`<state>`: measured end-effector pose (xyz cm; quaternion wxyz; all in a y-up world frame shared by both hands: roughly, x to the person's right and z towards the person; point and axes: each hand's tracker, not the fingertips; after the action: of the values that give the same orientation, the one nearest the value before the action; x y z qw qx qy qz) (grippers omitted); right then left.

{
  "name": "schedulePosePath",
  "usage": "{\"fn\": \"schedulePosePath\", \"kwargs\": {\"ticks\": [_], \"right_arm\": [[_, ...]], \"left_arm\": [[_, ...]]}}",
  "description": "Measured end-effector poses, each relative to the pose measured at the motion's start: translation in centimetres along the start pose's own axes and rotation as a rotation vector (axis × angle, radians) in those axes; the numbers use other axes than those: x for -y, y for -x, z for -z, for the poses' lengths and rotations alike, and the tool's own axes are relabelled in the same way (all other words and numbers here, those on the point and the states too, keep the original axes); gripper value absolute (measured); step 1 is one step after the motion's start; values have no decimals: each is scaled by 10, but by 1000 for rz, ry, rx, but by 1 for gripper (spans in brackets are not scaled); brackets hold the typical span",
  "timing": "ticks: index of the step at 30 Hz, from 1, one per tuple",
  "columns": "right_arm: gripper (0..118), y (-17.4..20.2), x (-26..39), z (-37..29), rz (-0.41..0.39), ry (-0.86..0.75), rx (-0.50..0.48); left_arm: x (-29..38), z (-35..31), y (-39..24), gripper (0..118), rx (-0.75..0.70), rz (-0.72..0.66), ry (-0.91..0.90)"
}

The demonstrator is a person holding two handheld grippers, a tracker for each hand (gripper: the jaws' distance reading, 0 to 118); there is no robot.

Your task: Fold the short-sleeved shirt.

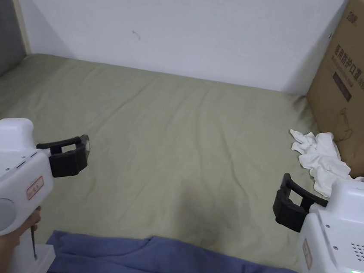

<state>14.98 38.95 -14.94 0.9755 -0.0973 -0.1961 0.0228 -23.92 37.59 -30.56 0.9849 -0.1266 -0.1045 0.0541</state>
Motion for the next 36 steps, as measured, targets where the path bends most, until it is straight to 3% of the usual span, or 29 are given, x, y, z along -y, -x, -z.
{"fn": "schedulePosePath", "kwargs": {"ticks": [2, 3, 4, 5, 7, 9, 17, 25, 32, 33, 35, 36], "right_arm": [[81, 7, -2, -2, -6, -25, 3], [63, 9, -3, -2, -14, -33, 9], [45, 11, -3, -2, -20, -38, 11], [24, 11, -2, -2, -22, -42, 3], [12, 13, -2, -4, -7, -62, -2], [6, 12, -3, -3, 2, -68, -41], [3, 13, 0, -1, 17, -61, -65], [3, 12, 7, 7, 9, -27, -71], [3, 16, 15, 20, 0, 18, -65], [3, 17, 17, 22, -3, 26, -66], [3, 20, 20, 25, -8, 39, -63], [3, 22, 23, 27, -11, 47, -61]], "left_arm": [[1, -1, -6, 114, 8, 3, -36], [2, -3, -9, 100, 5, 4, -48], [4, -5, -11, 78, 10, 10, -64], [6, -7, -13, 48, 23, 13, -74], [7, -6, -17, 21, 39, 11, -73], [9, -5, -18, 4, 82, -6, -43], [12, 3, -11, 4, 126, -21, 25], [28, 36, 53, 4, 309, -262, 331], [76, 67, 122, 5, 317, -431, 598], [84, 71, 130, 7, 320, -436, 642], [101, 78, 146, 30, 299, -443, 704], [110, 81, 153, 36, 293, -462, 733]]}}
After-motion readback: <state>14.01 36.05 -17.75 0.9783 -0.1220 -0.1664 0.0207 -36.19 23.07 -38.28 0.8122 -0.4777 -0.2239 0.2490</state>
